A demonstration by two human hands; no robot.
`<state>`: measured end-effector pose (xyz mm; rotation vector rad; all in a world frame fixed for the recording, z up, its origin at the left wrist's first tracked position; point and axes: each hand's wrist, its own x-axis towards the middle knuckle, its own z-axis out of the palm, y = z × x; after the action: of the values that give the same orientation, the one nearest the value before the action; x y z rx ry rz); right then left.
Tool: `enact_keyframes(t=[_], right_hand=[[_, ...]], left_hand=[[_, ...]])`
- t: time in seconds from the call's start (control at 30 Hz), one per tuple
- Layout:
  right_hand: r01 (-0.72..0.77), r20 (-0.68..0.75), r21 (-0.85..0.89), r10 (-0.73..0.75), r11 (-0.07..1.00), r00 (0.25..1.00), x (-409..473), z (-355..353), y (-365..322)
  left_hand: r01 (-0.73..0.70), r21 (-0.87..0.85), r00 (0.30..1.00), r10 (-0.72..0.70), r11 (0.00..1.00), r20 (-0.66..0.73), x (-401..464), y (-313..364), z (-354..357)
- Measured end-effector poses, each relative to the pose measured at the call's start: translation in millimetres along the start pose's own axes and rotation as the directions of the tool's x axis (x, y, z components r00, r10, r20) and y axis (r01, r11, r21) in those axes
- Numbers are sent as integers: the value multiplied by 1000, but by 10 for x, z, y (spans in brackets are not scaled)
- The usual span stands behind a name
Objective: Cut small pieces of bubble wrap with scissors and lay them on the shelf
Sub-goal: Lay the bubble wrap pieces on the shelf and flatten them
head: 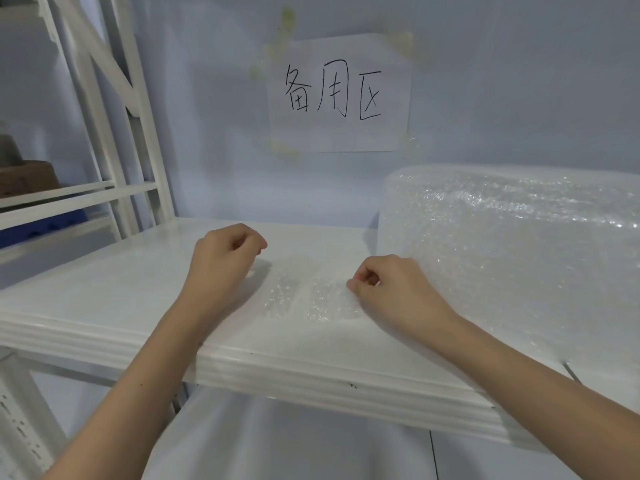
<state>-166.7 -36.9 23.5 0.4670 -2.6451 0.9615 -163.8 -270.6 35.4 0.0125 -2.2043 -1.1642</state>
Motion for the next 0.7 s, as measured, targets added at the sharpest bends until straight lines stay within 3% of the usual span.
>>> enact_keyframes(t=[0.2, 0.33, 0.5, 0.7], right_hand=[[18, -6, -26, -18, 999, 1000, -9, 10, 42], [141, -37, -46, -143, 989, 989, -18, -41, 35], [268, 82, -51, -264, 962, 961, -38, -92, 23], [248, 154, -87, -233, 965, 960, -71, -76, 42]], left_hand=[[-6, -221, 990, 37, 975, 133, -43, 33, -56], [-34, -317, 969, 110, 948, 223, -82, 67, -100], [16, -250, 928, 79, 968, 365, -106, 11, -144], [-79, -7, 861, 72, 997, 504, -105, -49, -130]])
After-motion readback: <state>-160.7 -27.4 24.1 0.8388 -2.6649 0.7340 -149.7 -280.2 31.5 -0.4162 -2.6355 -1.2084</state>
